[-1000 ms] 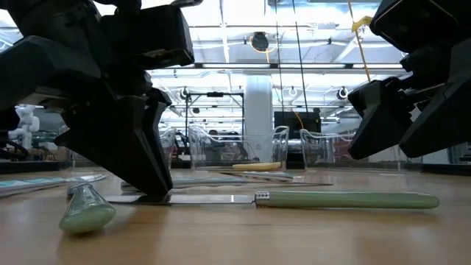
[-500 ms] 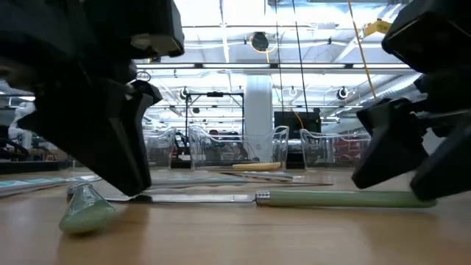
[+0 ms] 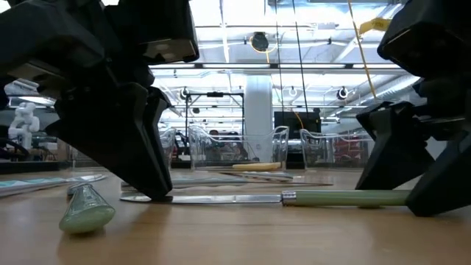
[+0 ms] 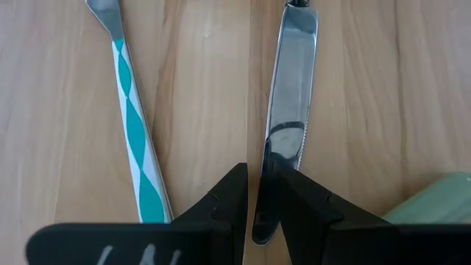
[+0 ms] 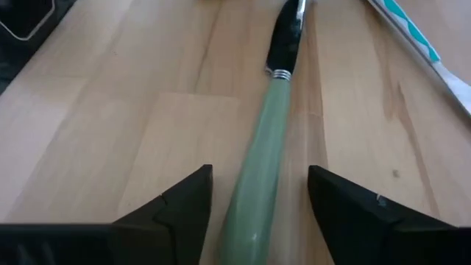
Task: Sort silverware by color (type)
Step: Put the right green table knife into the left transparent bin
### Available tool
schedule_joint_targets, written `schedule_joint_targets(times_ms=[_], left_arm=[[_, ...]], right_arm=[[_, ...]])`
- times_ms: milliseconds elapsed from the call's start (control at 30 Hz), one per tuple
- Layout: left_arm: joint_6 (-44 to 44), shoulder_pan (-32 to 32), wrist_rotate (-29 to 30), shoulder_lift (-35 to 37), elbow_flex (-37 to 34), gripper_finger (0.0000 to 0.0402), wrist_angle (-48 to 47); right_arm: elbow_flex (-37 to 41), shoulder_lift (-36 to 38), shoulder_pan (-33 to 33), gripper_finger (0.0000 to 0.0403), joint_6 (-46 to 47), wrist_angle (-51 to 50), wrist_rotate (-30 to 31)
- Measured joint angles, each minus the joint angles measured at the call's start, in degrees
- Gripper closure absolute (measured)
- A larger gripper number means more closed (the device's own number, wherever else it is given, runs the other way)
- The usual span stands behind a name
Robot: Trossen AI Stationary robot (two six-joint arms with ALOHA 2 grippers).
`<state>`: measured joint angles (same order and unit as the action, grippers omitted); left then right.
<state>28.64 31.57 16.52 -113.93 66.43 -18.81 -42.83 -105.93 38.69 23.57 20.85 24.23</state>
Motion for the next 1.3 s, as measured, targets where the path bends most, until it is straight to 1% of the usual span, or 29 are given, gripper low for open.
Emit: schedule_joint_targets(times_ms=[167,267,367,433,600,833,1033,1133,1300], left_arm=[[-0.10,0.00,-0.35,-0.02,-0.09,0.0323,1.59],[-2.15,0.07,-2.48,-0.15,-0.11,0.0323,5.02],[-3.56,0.22,-3.43,-0.24,-0.17,0.0323,6.79],[-4.12,0.24,-3.85,0.00,-0.17,0.0323,7.10],[-4.79,-0.05,-4.29,1.41,1.29,0.0323,4.59],[-7.56,0.33,-3.31,1.99,7.97,0.0323,3.41],[-8.20,0.16,4.55,2.01,8.79,0.0323,9.02],[-8.33,-0.72,5.42,1.25,8.83,0.0323,12.02],[-8.43,-2.27,5.03,-1.70,8.83,0.0323,16.68]], right_arm=[[0.03,0.02,-0.16,0.0245,0.11,-3.17,1.13],[0.09,0.00,-0.33,0.0285,0.04,-3.65,1.11],[0.09,-0.02,-0.33,0.0328,-0.07,-4.51,1.29],[0.13,-0.02,-0.39,0.0345,-0.33,-5.01,1.28],[0.20,-0.04,-0.43,0.0345,-1.24,-5.13,1.37],[0.24,1.28,-0.48,0.0343,-2.38,-5.13,1.67],[0.35,3.02,-0.48,0.0350,-3.45,-5.39,3.05],[0.35,3.11,-0.52,0.0355,-3.46,-5.26,3.28],[0.33,3.14,-0.50,0.0366,-3.48,-4.95,3.30]])
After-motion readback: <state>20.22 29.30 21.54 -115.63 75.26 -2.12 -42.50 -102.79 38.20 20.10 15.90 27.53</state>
